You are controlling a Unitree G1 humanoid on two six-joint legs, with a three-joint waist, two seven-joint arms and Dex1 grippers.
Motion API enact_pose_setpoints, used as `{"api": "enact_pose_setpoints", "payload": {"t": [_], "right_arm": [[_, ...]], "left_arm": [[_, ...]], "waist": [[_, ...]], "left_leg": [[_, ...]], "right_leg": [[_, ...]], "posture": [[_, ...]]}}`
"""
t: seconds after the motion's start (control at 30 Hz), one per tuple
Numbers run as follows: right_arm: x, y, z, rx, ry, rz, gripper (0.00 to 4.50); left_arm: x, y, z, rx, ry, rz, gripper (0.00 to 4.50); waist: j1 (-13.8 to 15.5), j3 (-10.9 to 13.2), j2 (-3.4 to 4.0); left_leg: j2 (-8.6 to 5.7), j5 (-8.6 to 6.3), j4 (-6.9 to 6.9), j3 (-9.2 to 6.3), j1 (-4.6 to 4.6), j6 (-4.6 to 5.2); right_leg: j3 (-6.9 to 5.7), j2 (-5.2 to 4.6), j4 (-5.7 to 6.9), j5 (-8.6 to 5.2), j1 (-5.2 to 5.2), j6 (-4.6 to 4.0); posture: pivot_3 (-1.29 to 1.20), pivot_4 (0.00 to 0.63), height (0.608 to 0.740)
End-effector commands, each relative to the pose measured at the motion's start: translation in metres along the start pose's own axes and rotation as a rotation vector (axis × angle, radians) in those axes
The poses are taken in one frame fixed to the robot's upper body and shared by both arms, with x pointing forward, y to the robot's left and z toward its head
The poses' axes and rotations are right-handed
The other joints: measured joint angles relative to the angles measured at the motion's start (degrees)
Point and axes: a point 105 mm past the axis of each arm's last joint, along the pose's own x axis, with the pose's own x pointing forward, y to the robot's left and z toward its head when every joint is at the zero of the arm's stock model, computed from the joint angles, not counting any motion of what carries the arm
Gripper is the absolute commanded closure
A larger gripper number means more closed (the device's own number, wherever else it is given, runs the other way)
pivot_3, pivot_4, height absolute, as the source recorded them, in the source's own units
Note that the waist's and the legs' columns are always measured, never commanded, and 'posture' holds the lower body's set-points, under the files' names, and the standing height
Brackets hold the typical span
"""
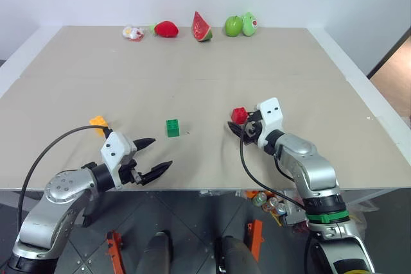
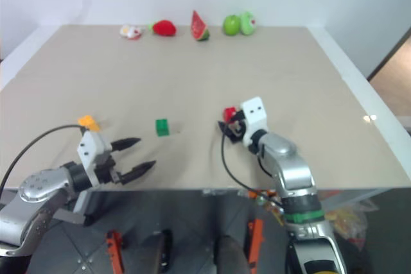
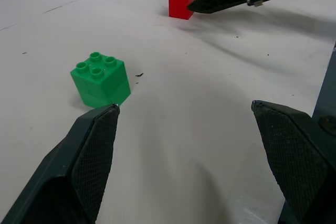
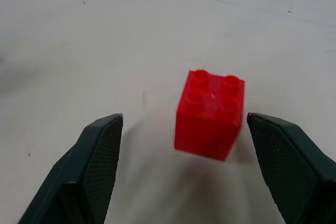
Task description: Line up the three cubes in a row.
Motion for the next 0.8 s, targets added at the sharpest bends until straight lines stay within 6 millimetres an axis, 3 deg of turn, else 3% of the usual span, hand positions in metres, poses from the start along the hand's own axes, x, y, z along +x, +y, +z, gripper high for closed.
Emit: {"api": "enact_pose_setpoints", "payload": {"t": [0.03, 0.33, 0.37, 0.57, 0.67, 0.8], "right_arm": [[0.008, -0.003, 0.009, -0.029, -0.034, -0.024, 0.57], [0.021, -0.018, -0.002, -0.011, -0.016, -0.092, 0.57], [0.022, -0.020, -0.002, -0.010, -0.017, -0.099, 1.11], [0.023, -0.022, -0.003, -0.025, -0.024, -0.106, 3.17], [0.021, -0.023, -0.001, -0.031, -0.031, -0.075, 3.26], [0.004, -0.011, 0.006, -0.076, -0.075, 0.165, 3.26]], "left_arm": [[0.000, -0.001, 0.009, 0.036, -0.036, 0.011, 0.34], [-0.001, -0.003, 0.011, 0.028, -0.046, 0.037, 0.34], [-0.001, -0.003, 0.012, 0.027, -0.046, 0.038, 0.31], [-0.001, -0.004, 0.012, 0.026, -0.047, 0.044, 0.31], [-0.003, -0.005, 0.012, 0.013, -0.042, 0.020, 0.31], [-0.009, -0.008, 0.005, -0.002, 0.013, -0.048, 0.31]], "waist": [[-0.01, 0.00, 0.00], [-0.03, 0.00, 0.00], [-0.03, 0.00, 0.00], [-0.08, 0.00, 0.00], [-0.11, 0.00, 0.00], [-0.12, 0.00, 0.00]], "left_leg": [[0.01, 0.00, 0.00, 0.01, 0.00, 0.00], [0.04, 0.00, 0.00, 0.05, 0.02, 0.00], [0.04, 0.00, 0.00, 0.05, 0.03, 0.01], [0.06, 0.01, 0.00, 0.06, 0.06, 0.01], [0.06, 0.01, 0.00, 0.07, 0.06, 0.01], [0.06, 0.01, 0.00, 0.08, 0.06, 0.01]], "right_leg": [[0.01, 0.01, 0.00, 0.01, 0.00, -0.01], [0.06, 0.05, 0.00, 0.05, 0.00, -0.01], [0.07, 0.06, 0.00, 0.06, 0.00, -0.02], [0.10, 0.09, 0.00, 0.08, 0.02, -0.02], [0.12, 0.09, 0.00, 0.08, 0.02, -0.02], [0.13, 0.09, 0.00, 0.07, 0.02, -0.01]], "posture": [[0.00, 0.150, 0.740], [0.00, 0.150, 0.740], [0.00, 0.150, 0.740], [0.00, 0.150, 0.740], [0.00, 0.150, 0.740], [0.00, 0.150, 0.740]]}}
